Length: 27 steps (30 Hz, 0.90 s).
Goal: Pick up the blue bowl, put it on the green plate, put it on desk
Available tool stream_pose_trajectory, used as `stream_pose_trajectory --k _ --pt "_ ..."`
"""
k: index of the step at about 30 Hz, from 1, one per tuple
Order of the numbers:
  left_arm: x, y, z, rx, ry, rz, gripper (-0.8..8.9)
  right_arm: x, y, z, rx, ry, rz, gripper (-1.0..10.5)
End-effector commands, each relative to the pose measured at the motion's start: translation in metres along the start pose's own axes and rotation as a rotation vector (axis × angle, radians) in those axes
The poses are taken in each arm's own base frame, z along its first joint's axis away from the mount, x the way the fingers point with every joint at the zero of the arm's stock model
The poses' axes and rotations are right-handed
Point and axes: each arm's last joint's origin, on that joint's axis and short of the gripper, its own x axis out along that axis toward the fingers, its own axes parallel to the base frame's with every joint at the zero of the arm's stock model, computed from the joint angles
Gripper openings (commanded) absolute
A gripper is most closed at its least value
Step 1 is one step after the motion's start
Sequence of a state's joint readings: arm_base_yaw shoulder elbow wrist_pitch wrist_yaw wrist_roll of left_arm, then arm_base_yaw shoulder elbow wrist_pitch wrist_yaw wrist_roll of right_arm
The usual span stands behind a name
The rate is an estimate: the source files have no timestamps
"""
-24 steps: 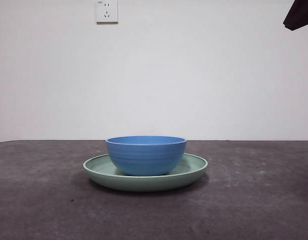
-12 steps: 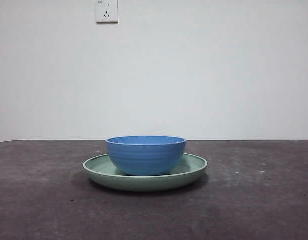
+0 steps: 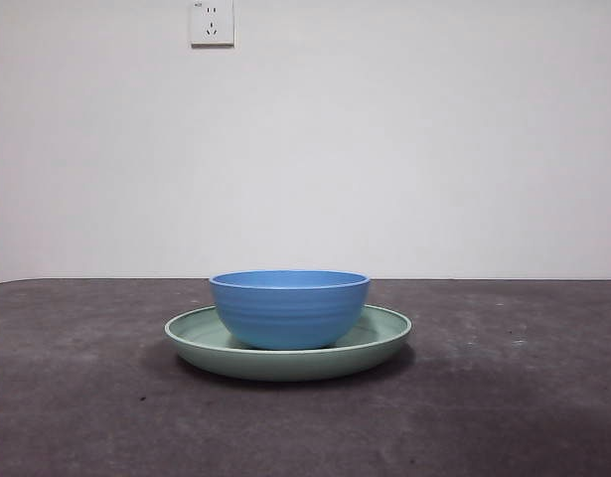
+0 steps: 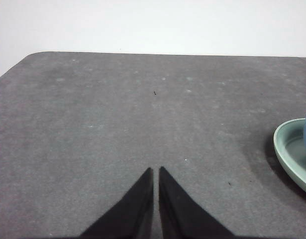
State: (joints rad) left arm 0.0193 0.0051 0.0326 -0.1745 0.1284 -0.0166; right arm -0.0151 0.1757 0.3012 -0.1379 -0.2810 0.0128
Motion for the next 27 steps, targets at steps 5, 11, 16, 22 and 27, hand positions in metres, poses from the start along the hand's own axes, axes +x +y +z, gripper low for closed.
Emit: stream_pose_trajectory --k 5,11,16,22,27 --pt "0.002 0.001 -0.007 -0.006 0.025 0.003 0.19 0.001 -0.004 -0.038 0.055 -0.042 -0.115 0.1" --pt "0.002 0.001 -0.007 -0.006 0.025 0.003 0.19 0.002 -0.006 -0.061 0.063 -0.024 -0.158 0.1" --pt "0.002 0.001 -0.007 -0.006 0.025 0.003 0.19 0.005 -0.007 -0.076 0.091 0.021 -0.160 0.1" --pt "0.002 0.001 -0.007 -0.006 0.025 0.003 0.19 0.004 -0.007 -0.087 0.114 0.127 -0.167 0.1" --pt "0.002 0.001 -0.007 -0.006 0.025 0.003 0.19 0.004 -0.007 -0.087 0.120 0.133 -0.168 0.1"
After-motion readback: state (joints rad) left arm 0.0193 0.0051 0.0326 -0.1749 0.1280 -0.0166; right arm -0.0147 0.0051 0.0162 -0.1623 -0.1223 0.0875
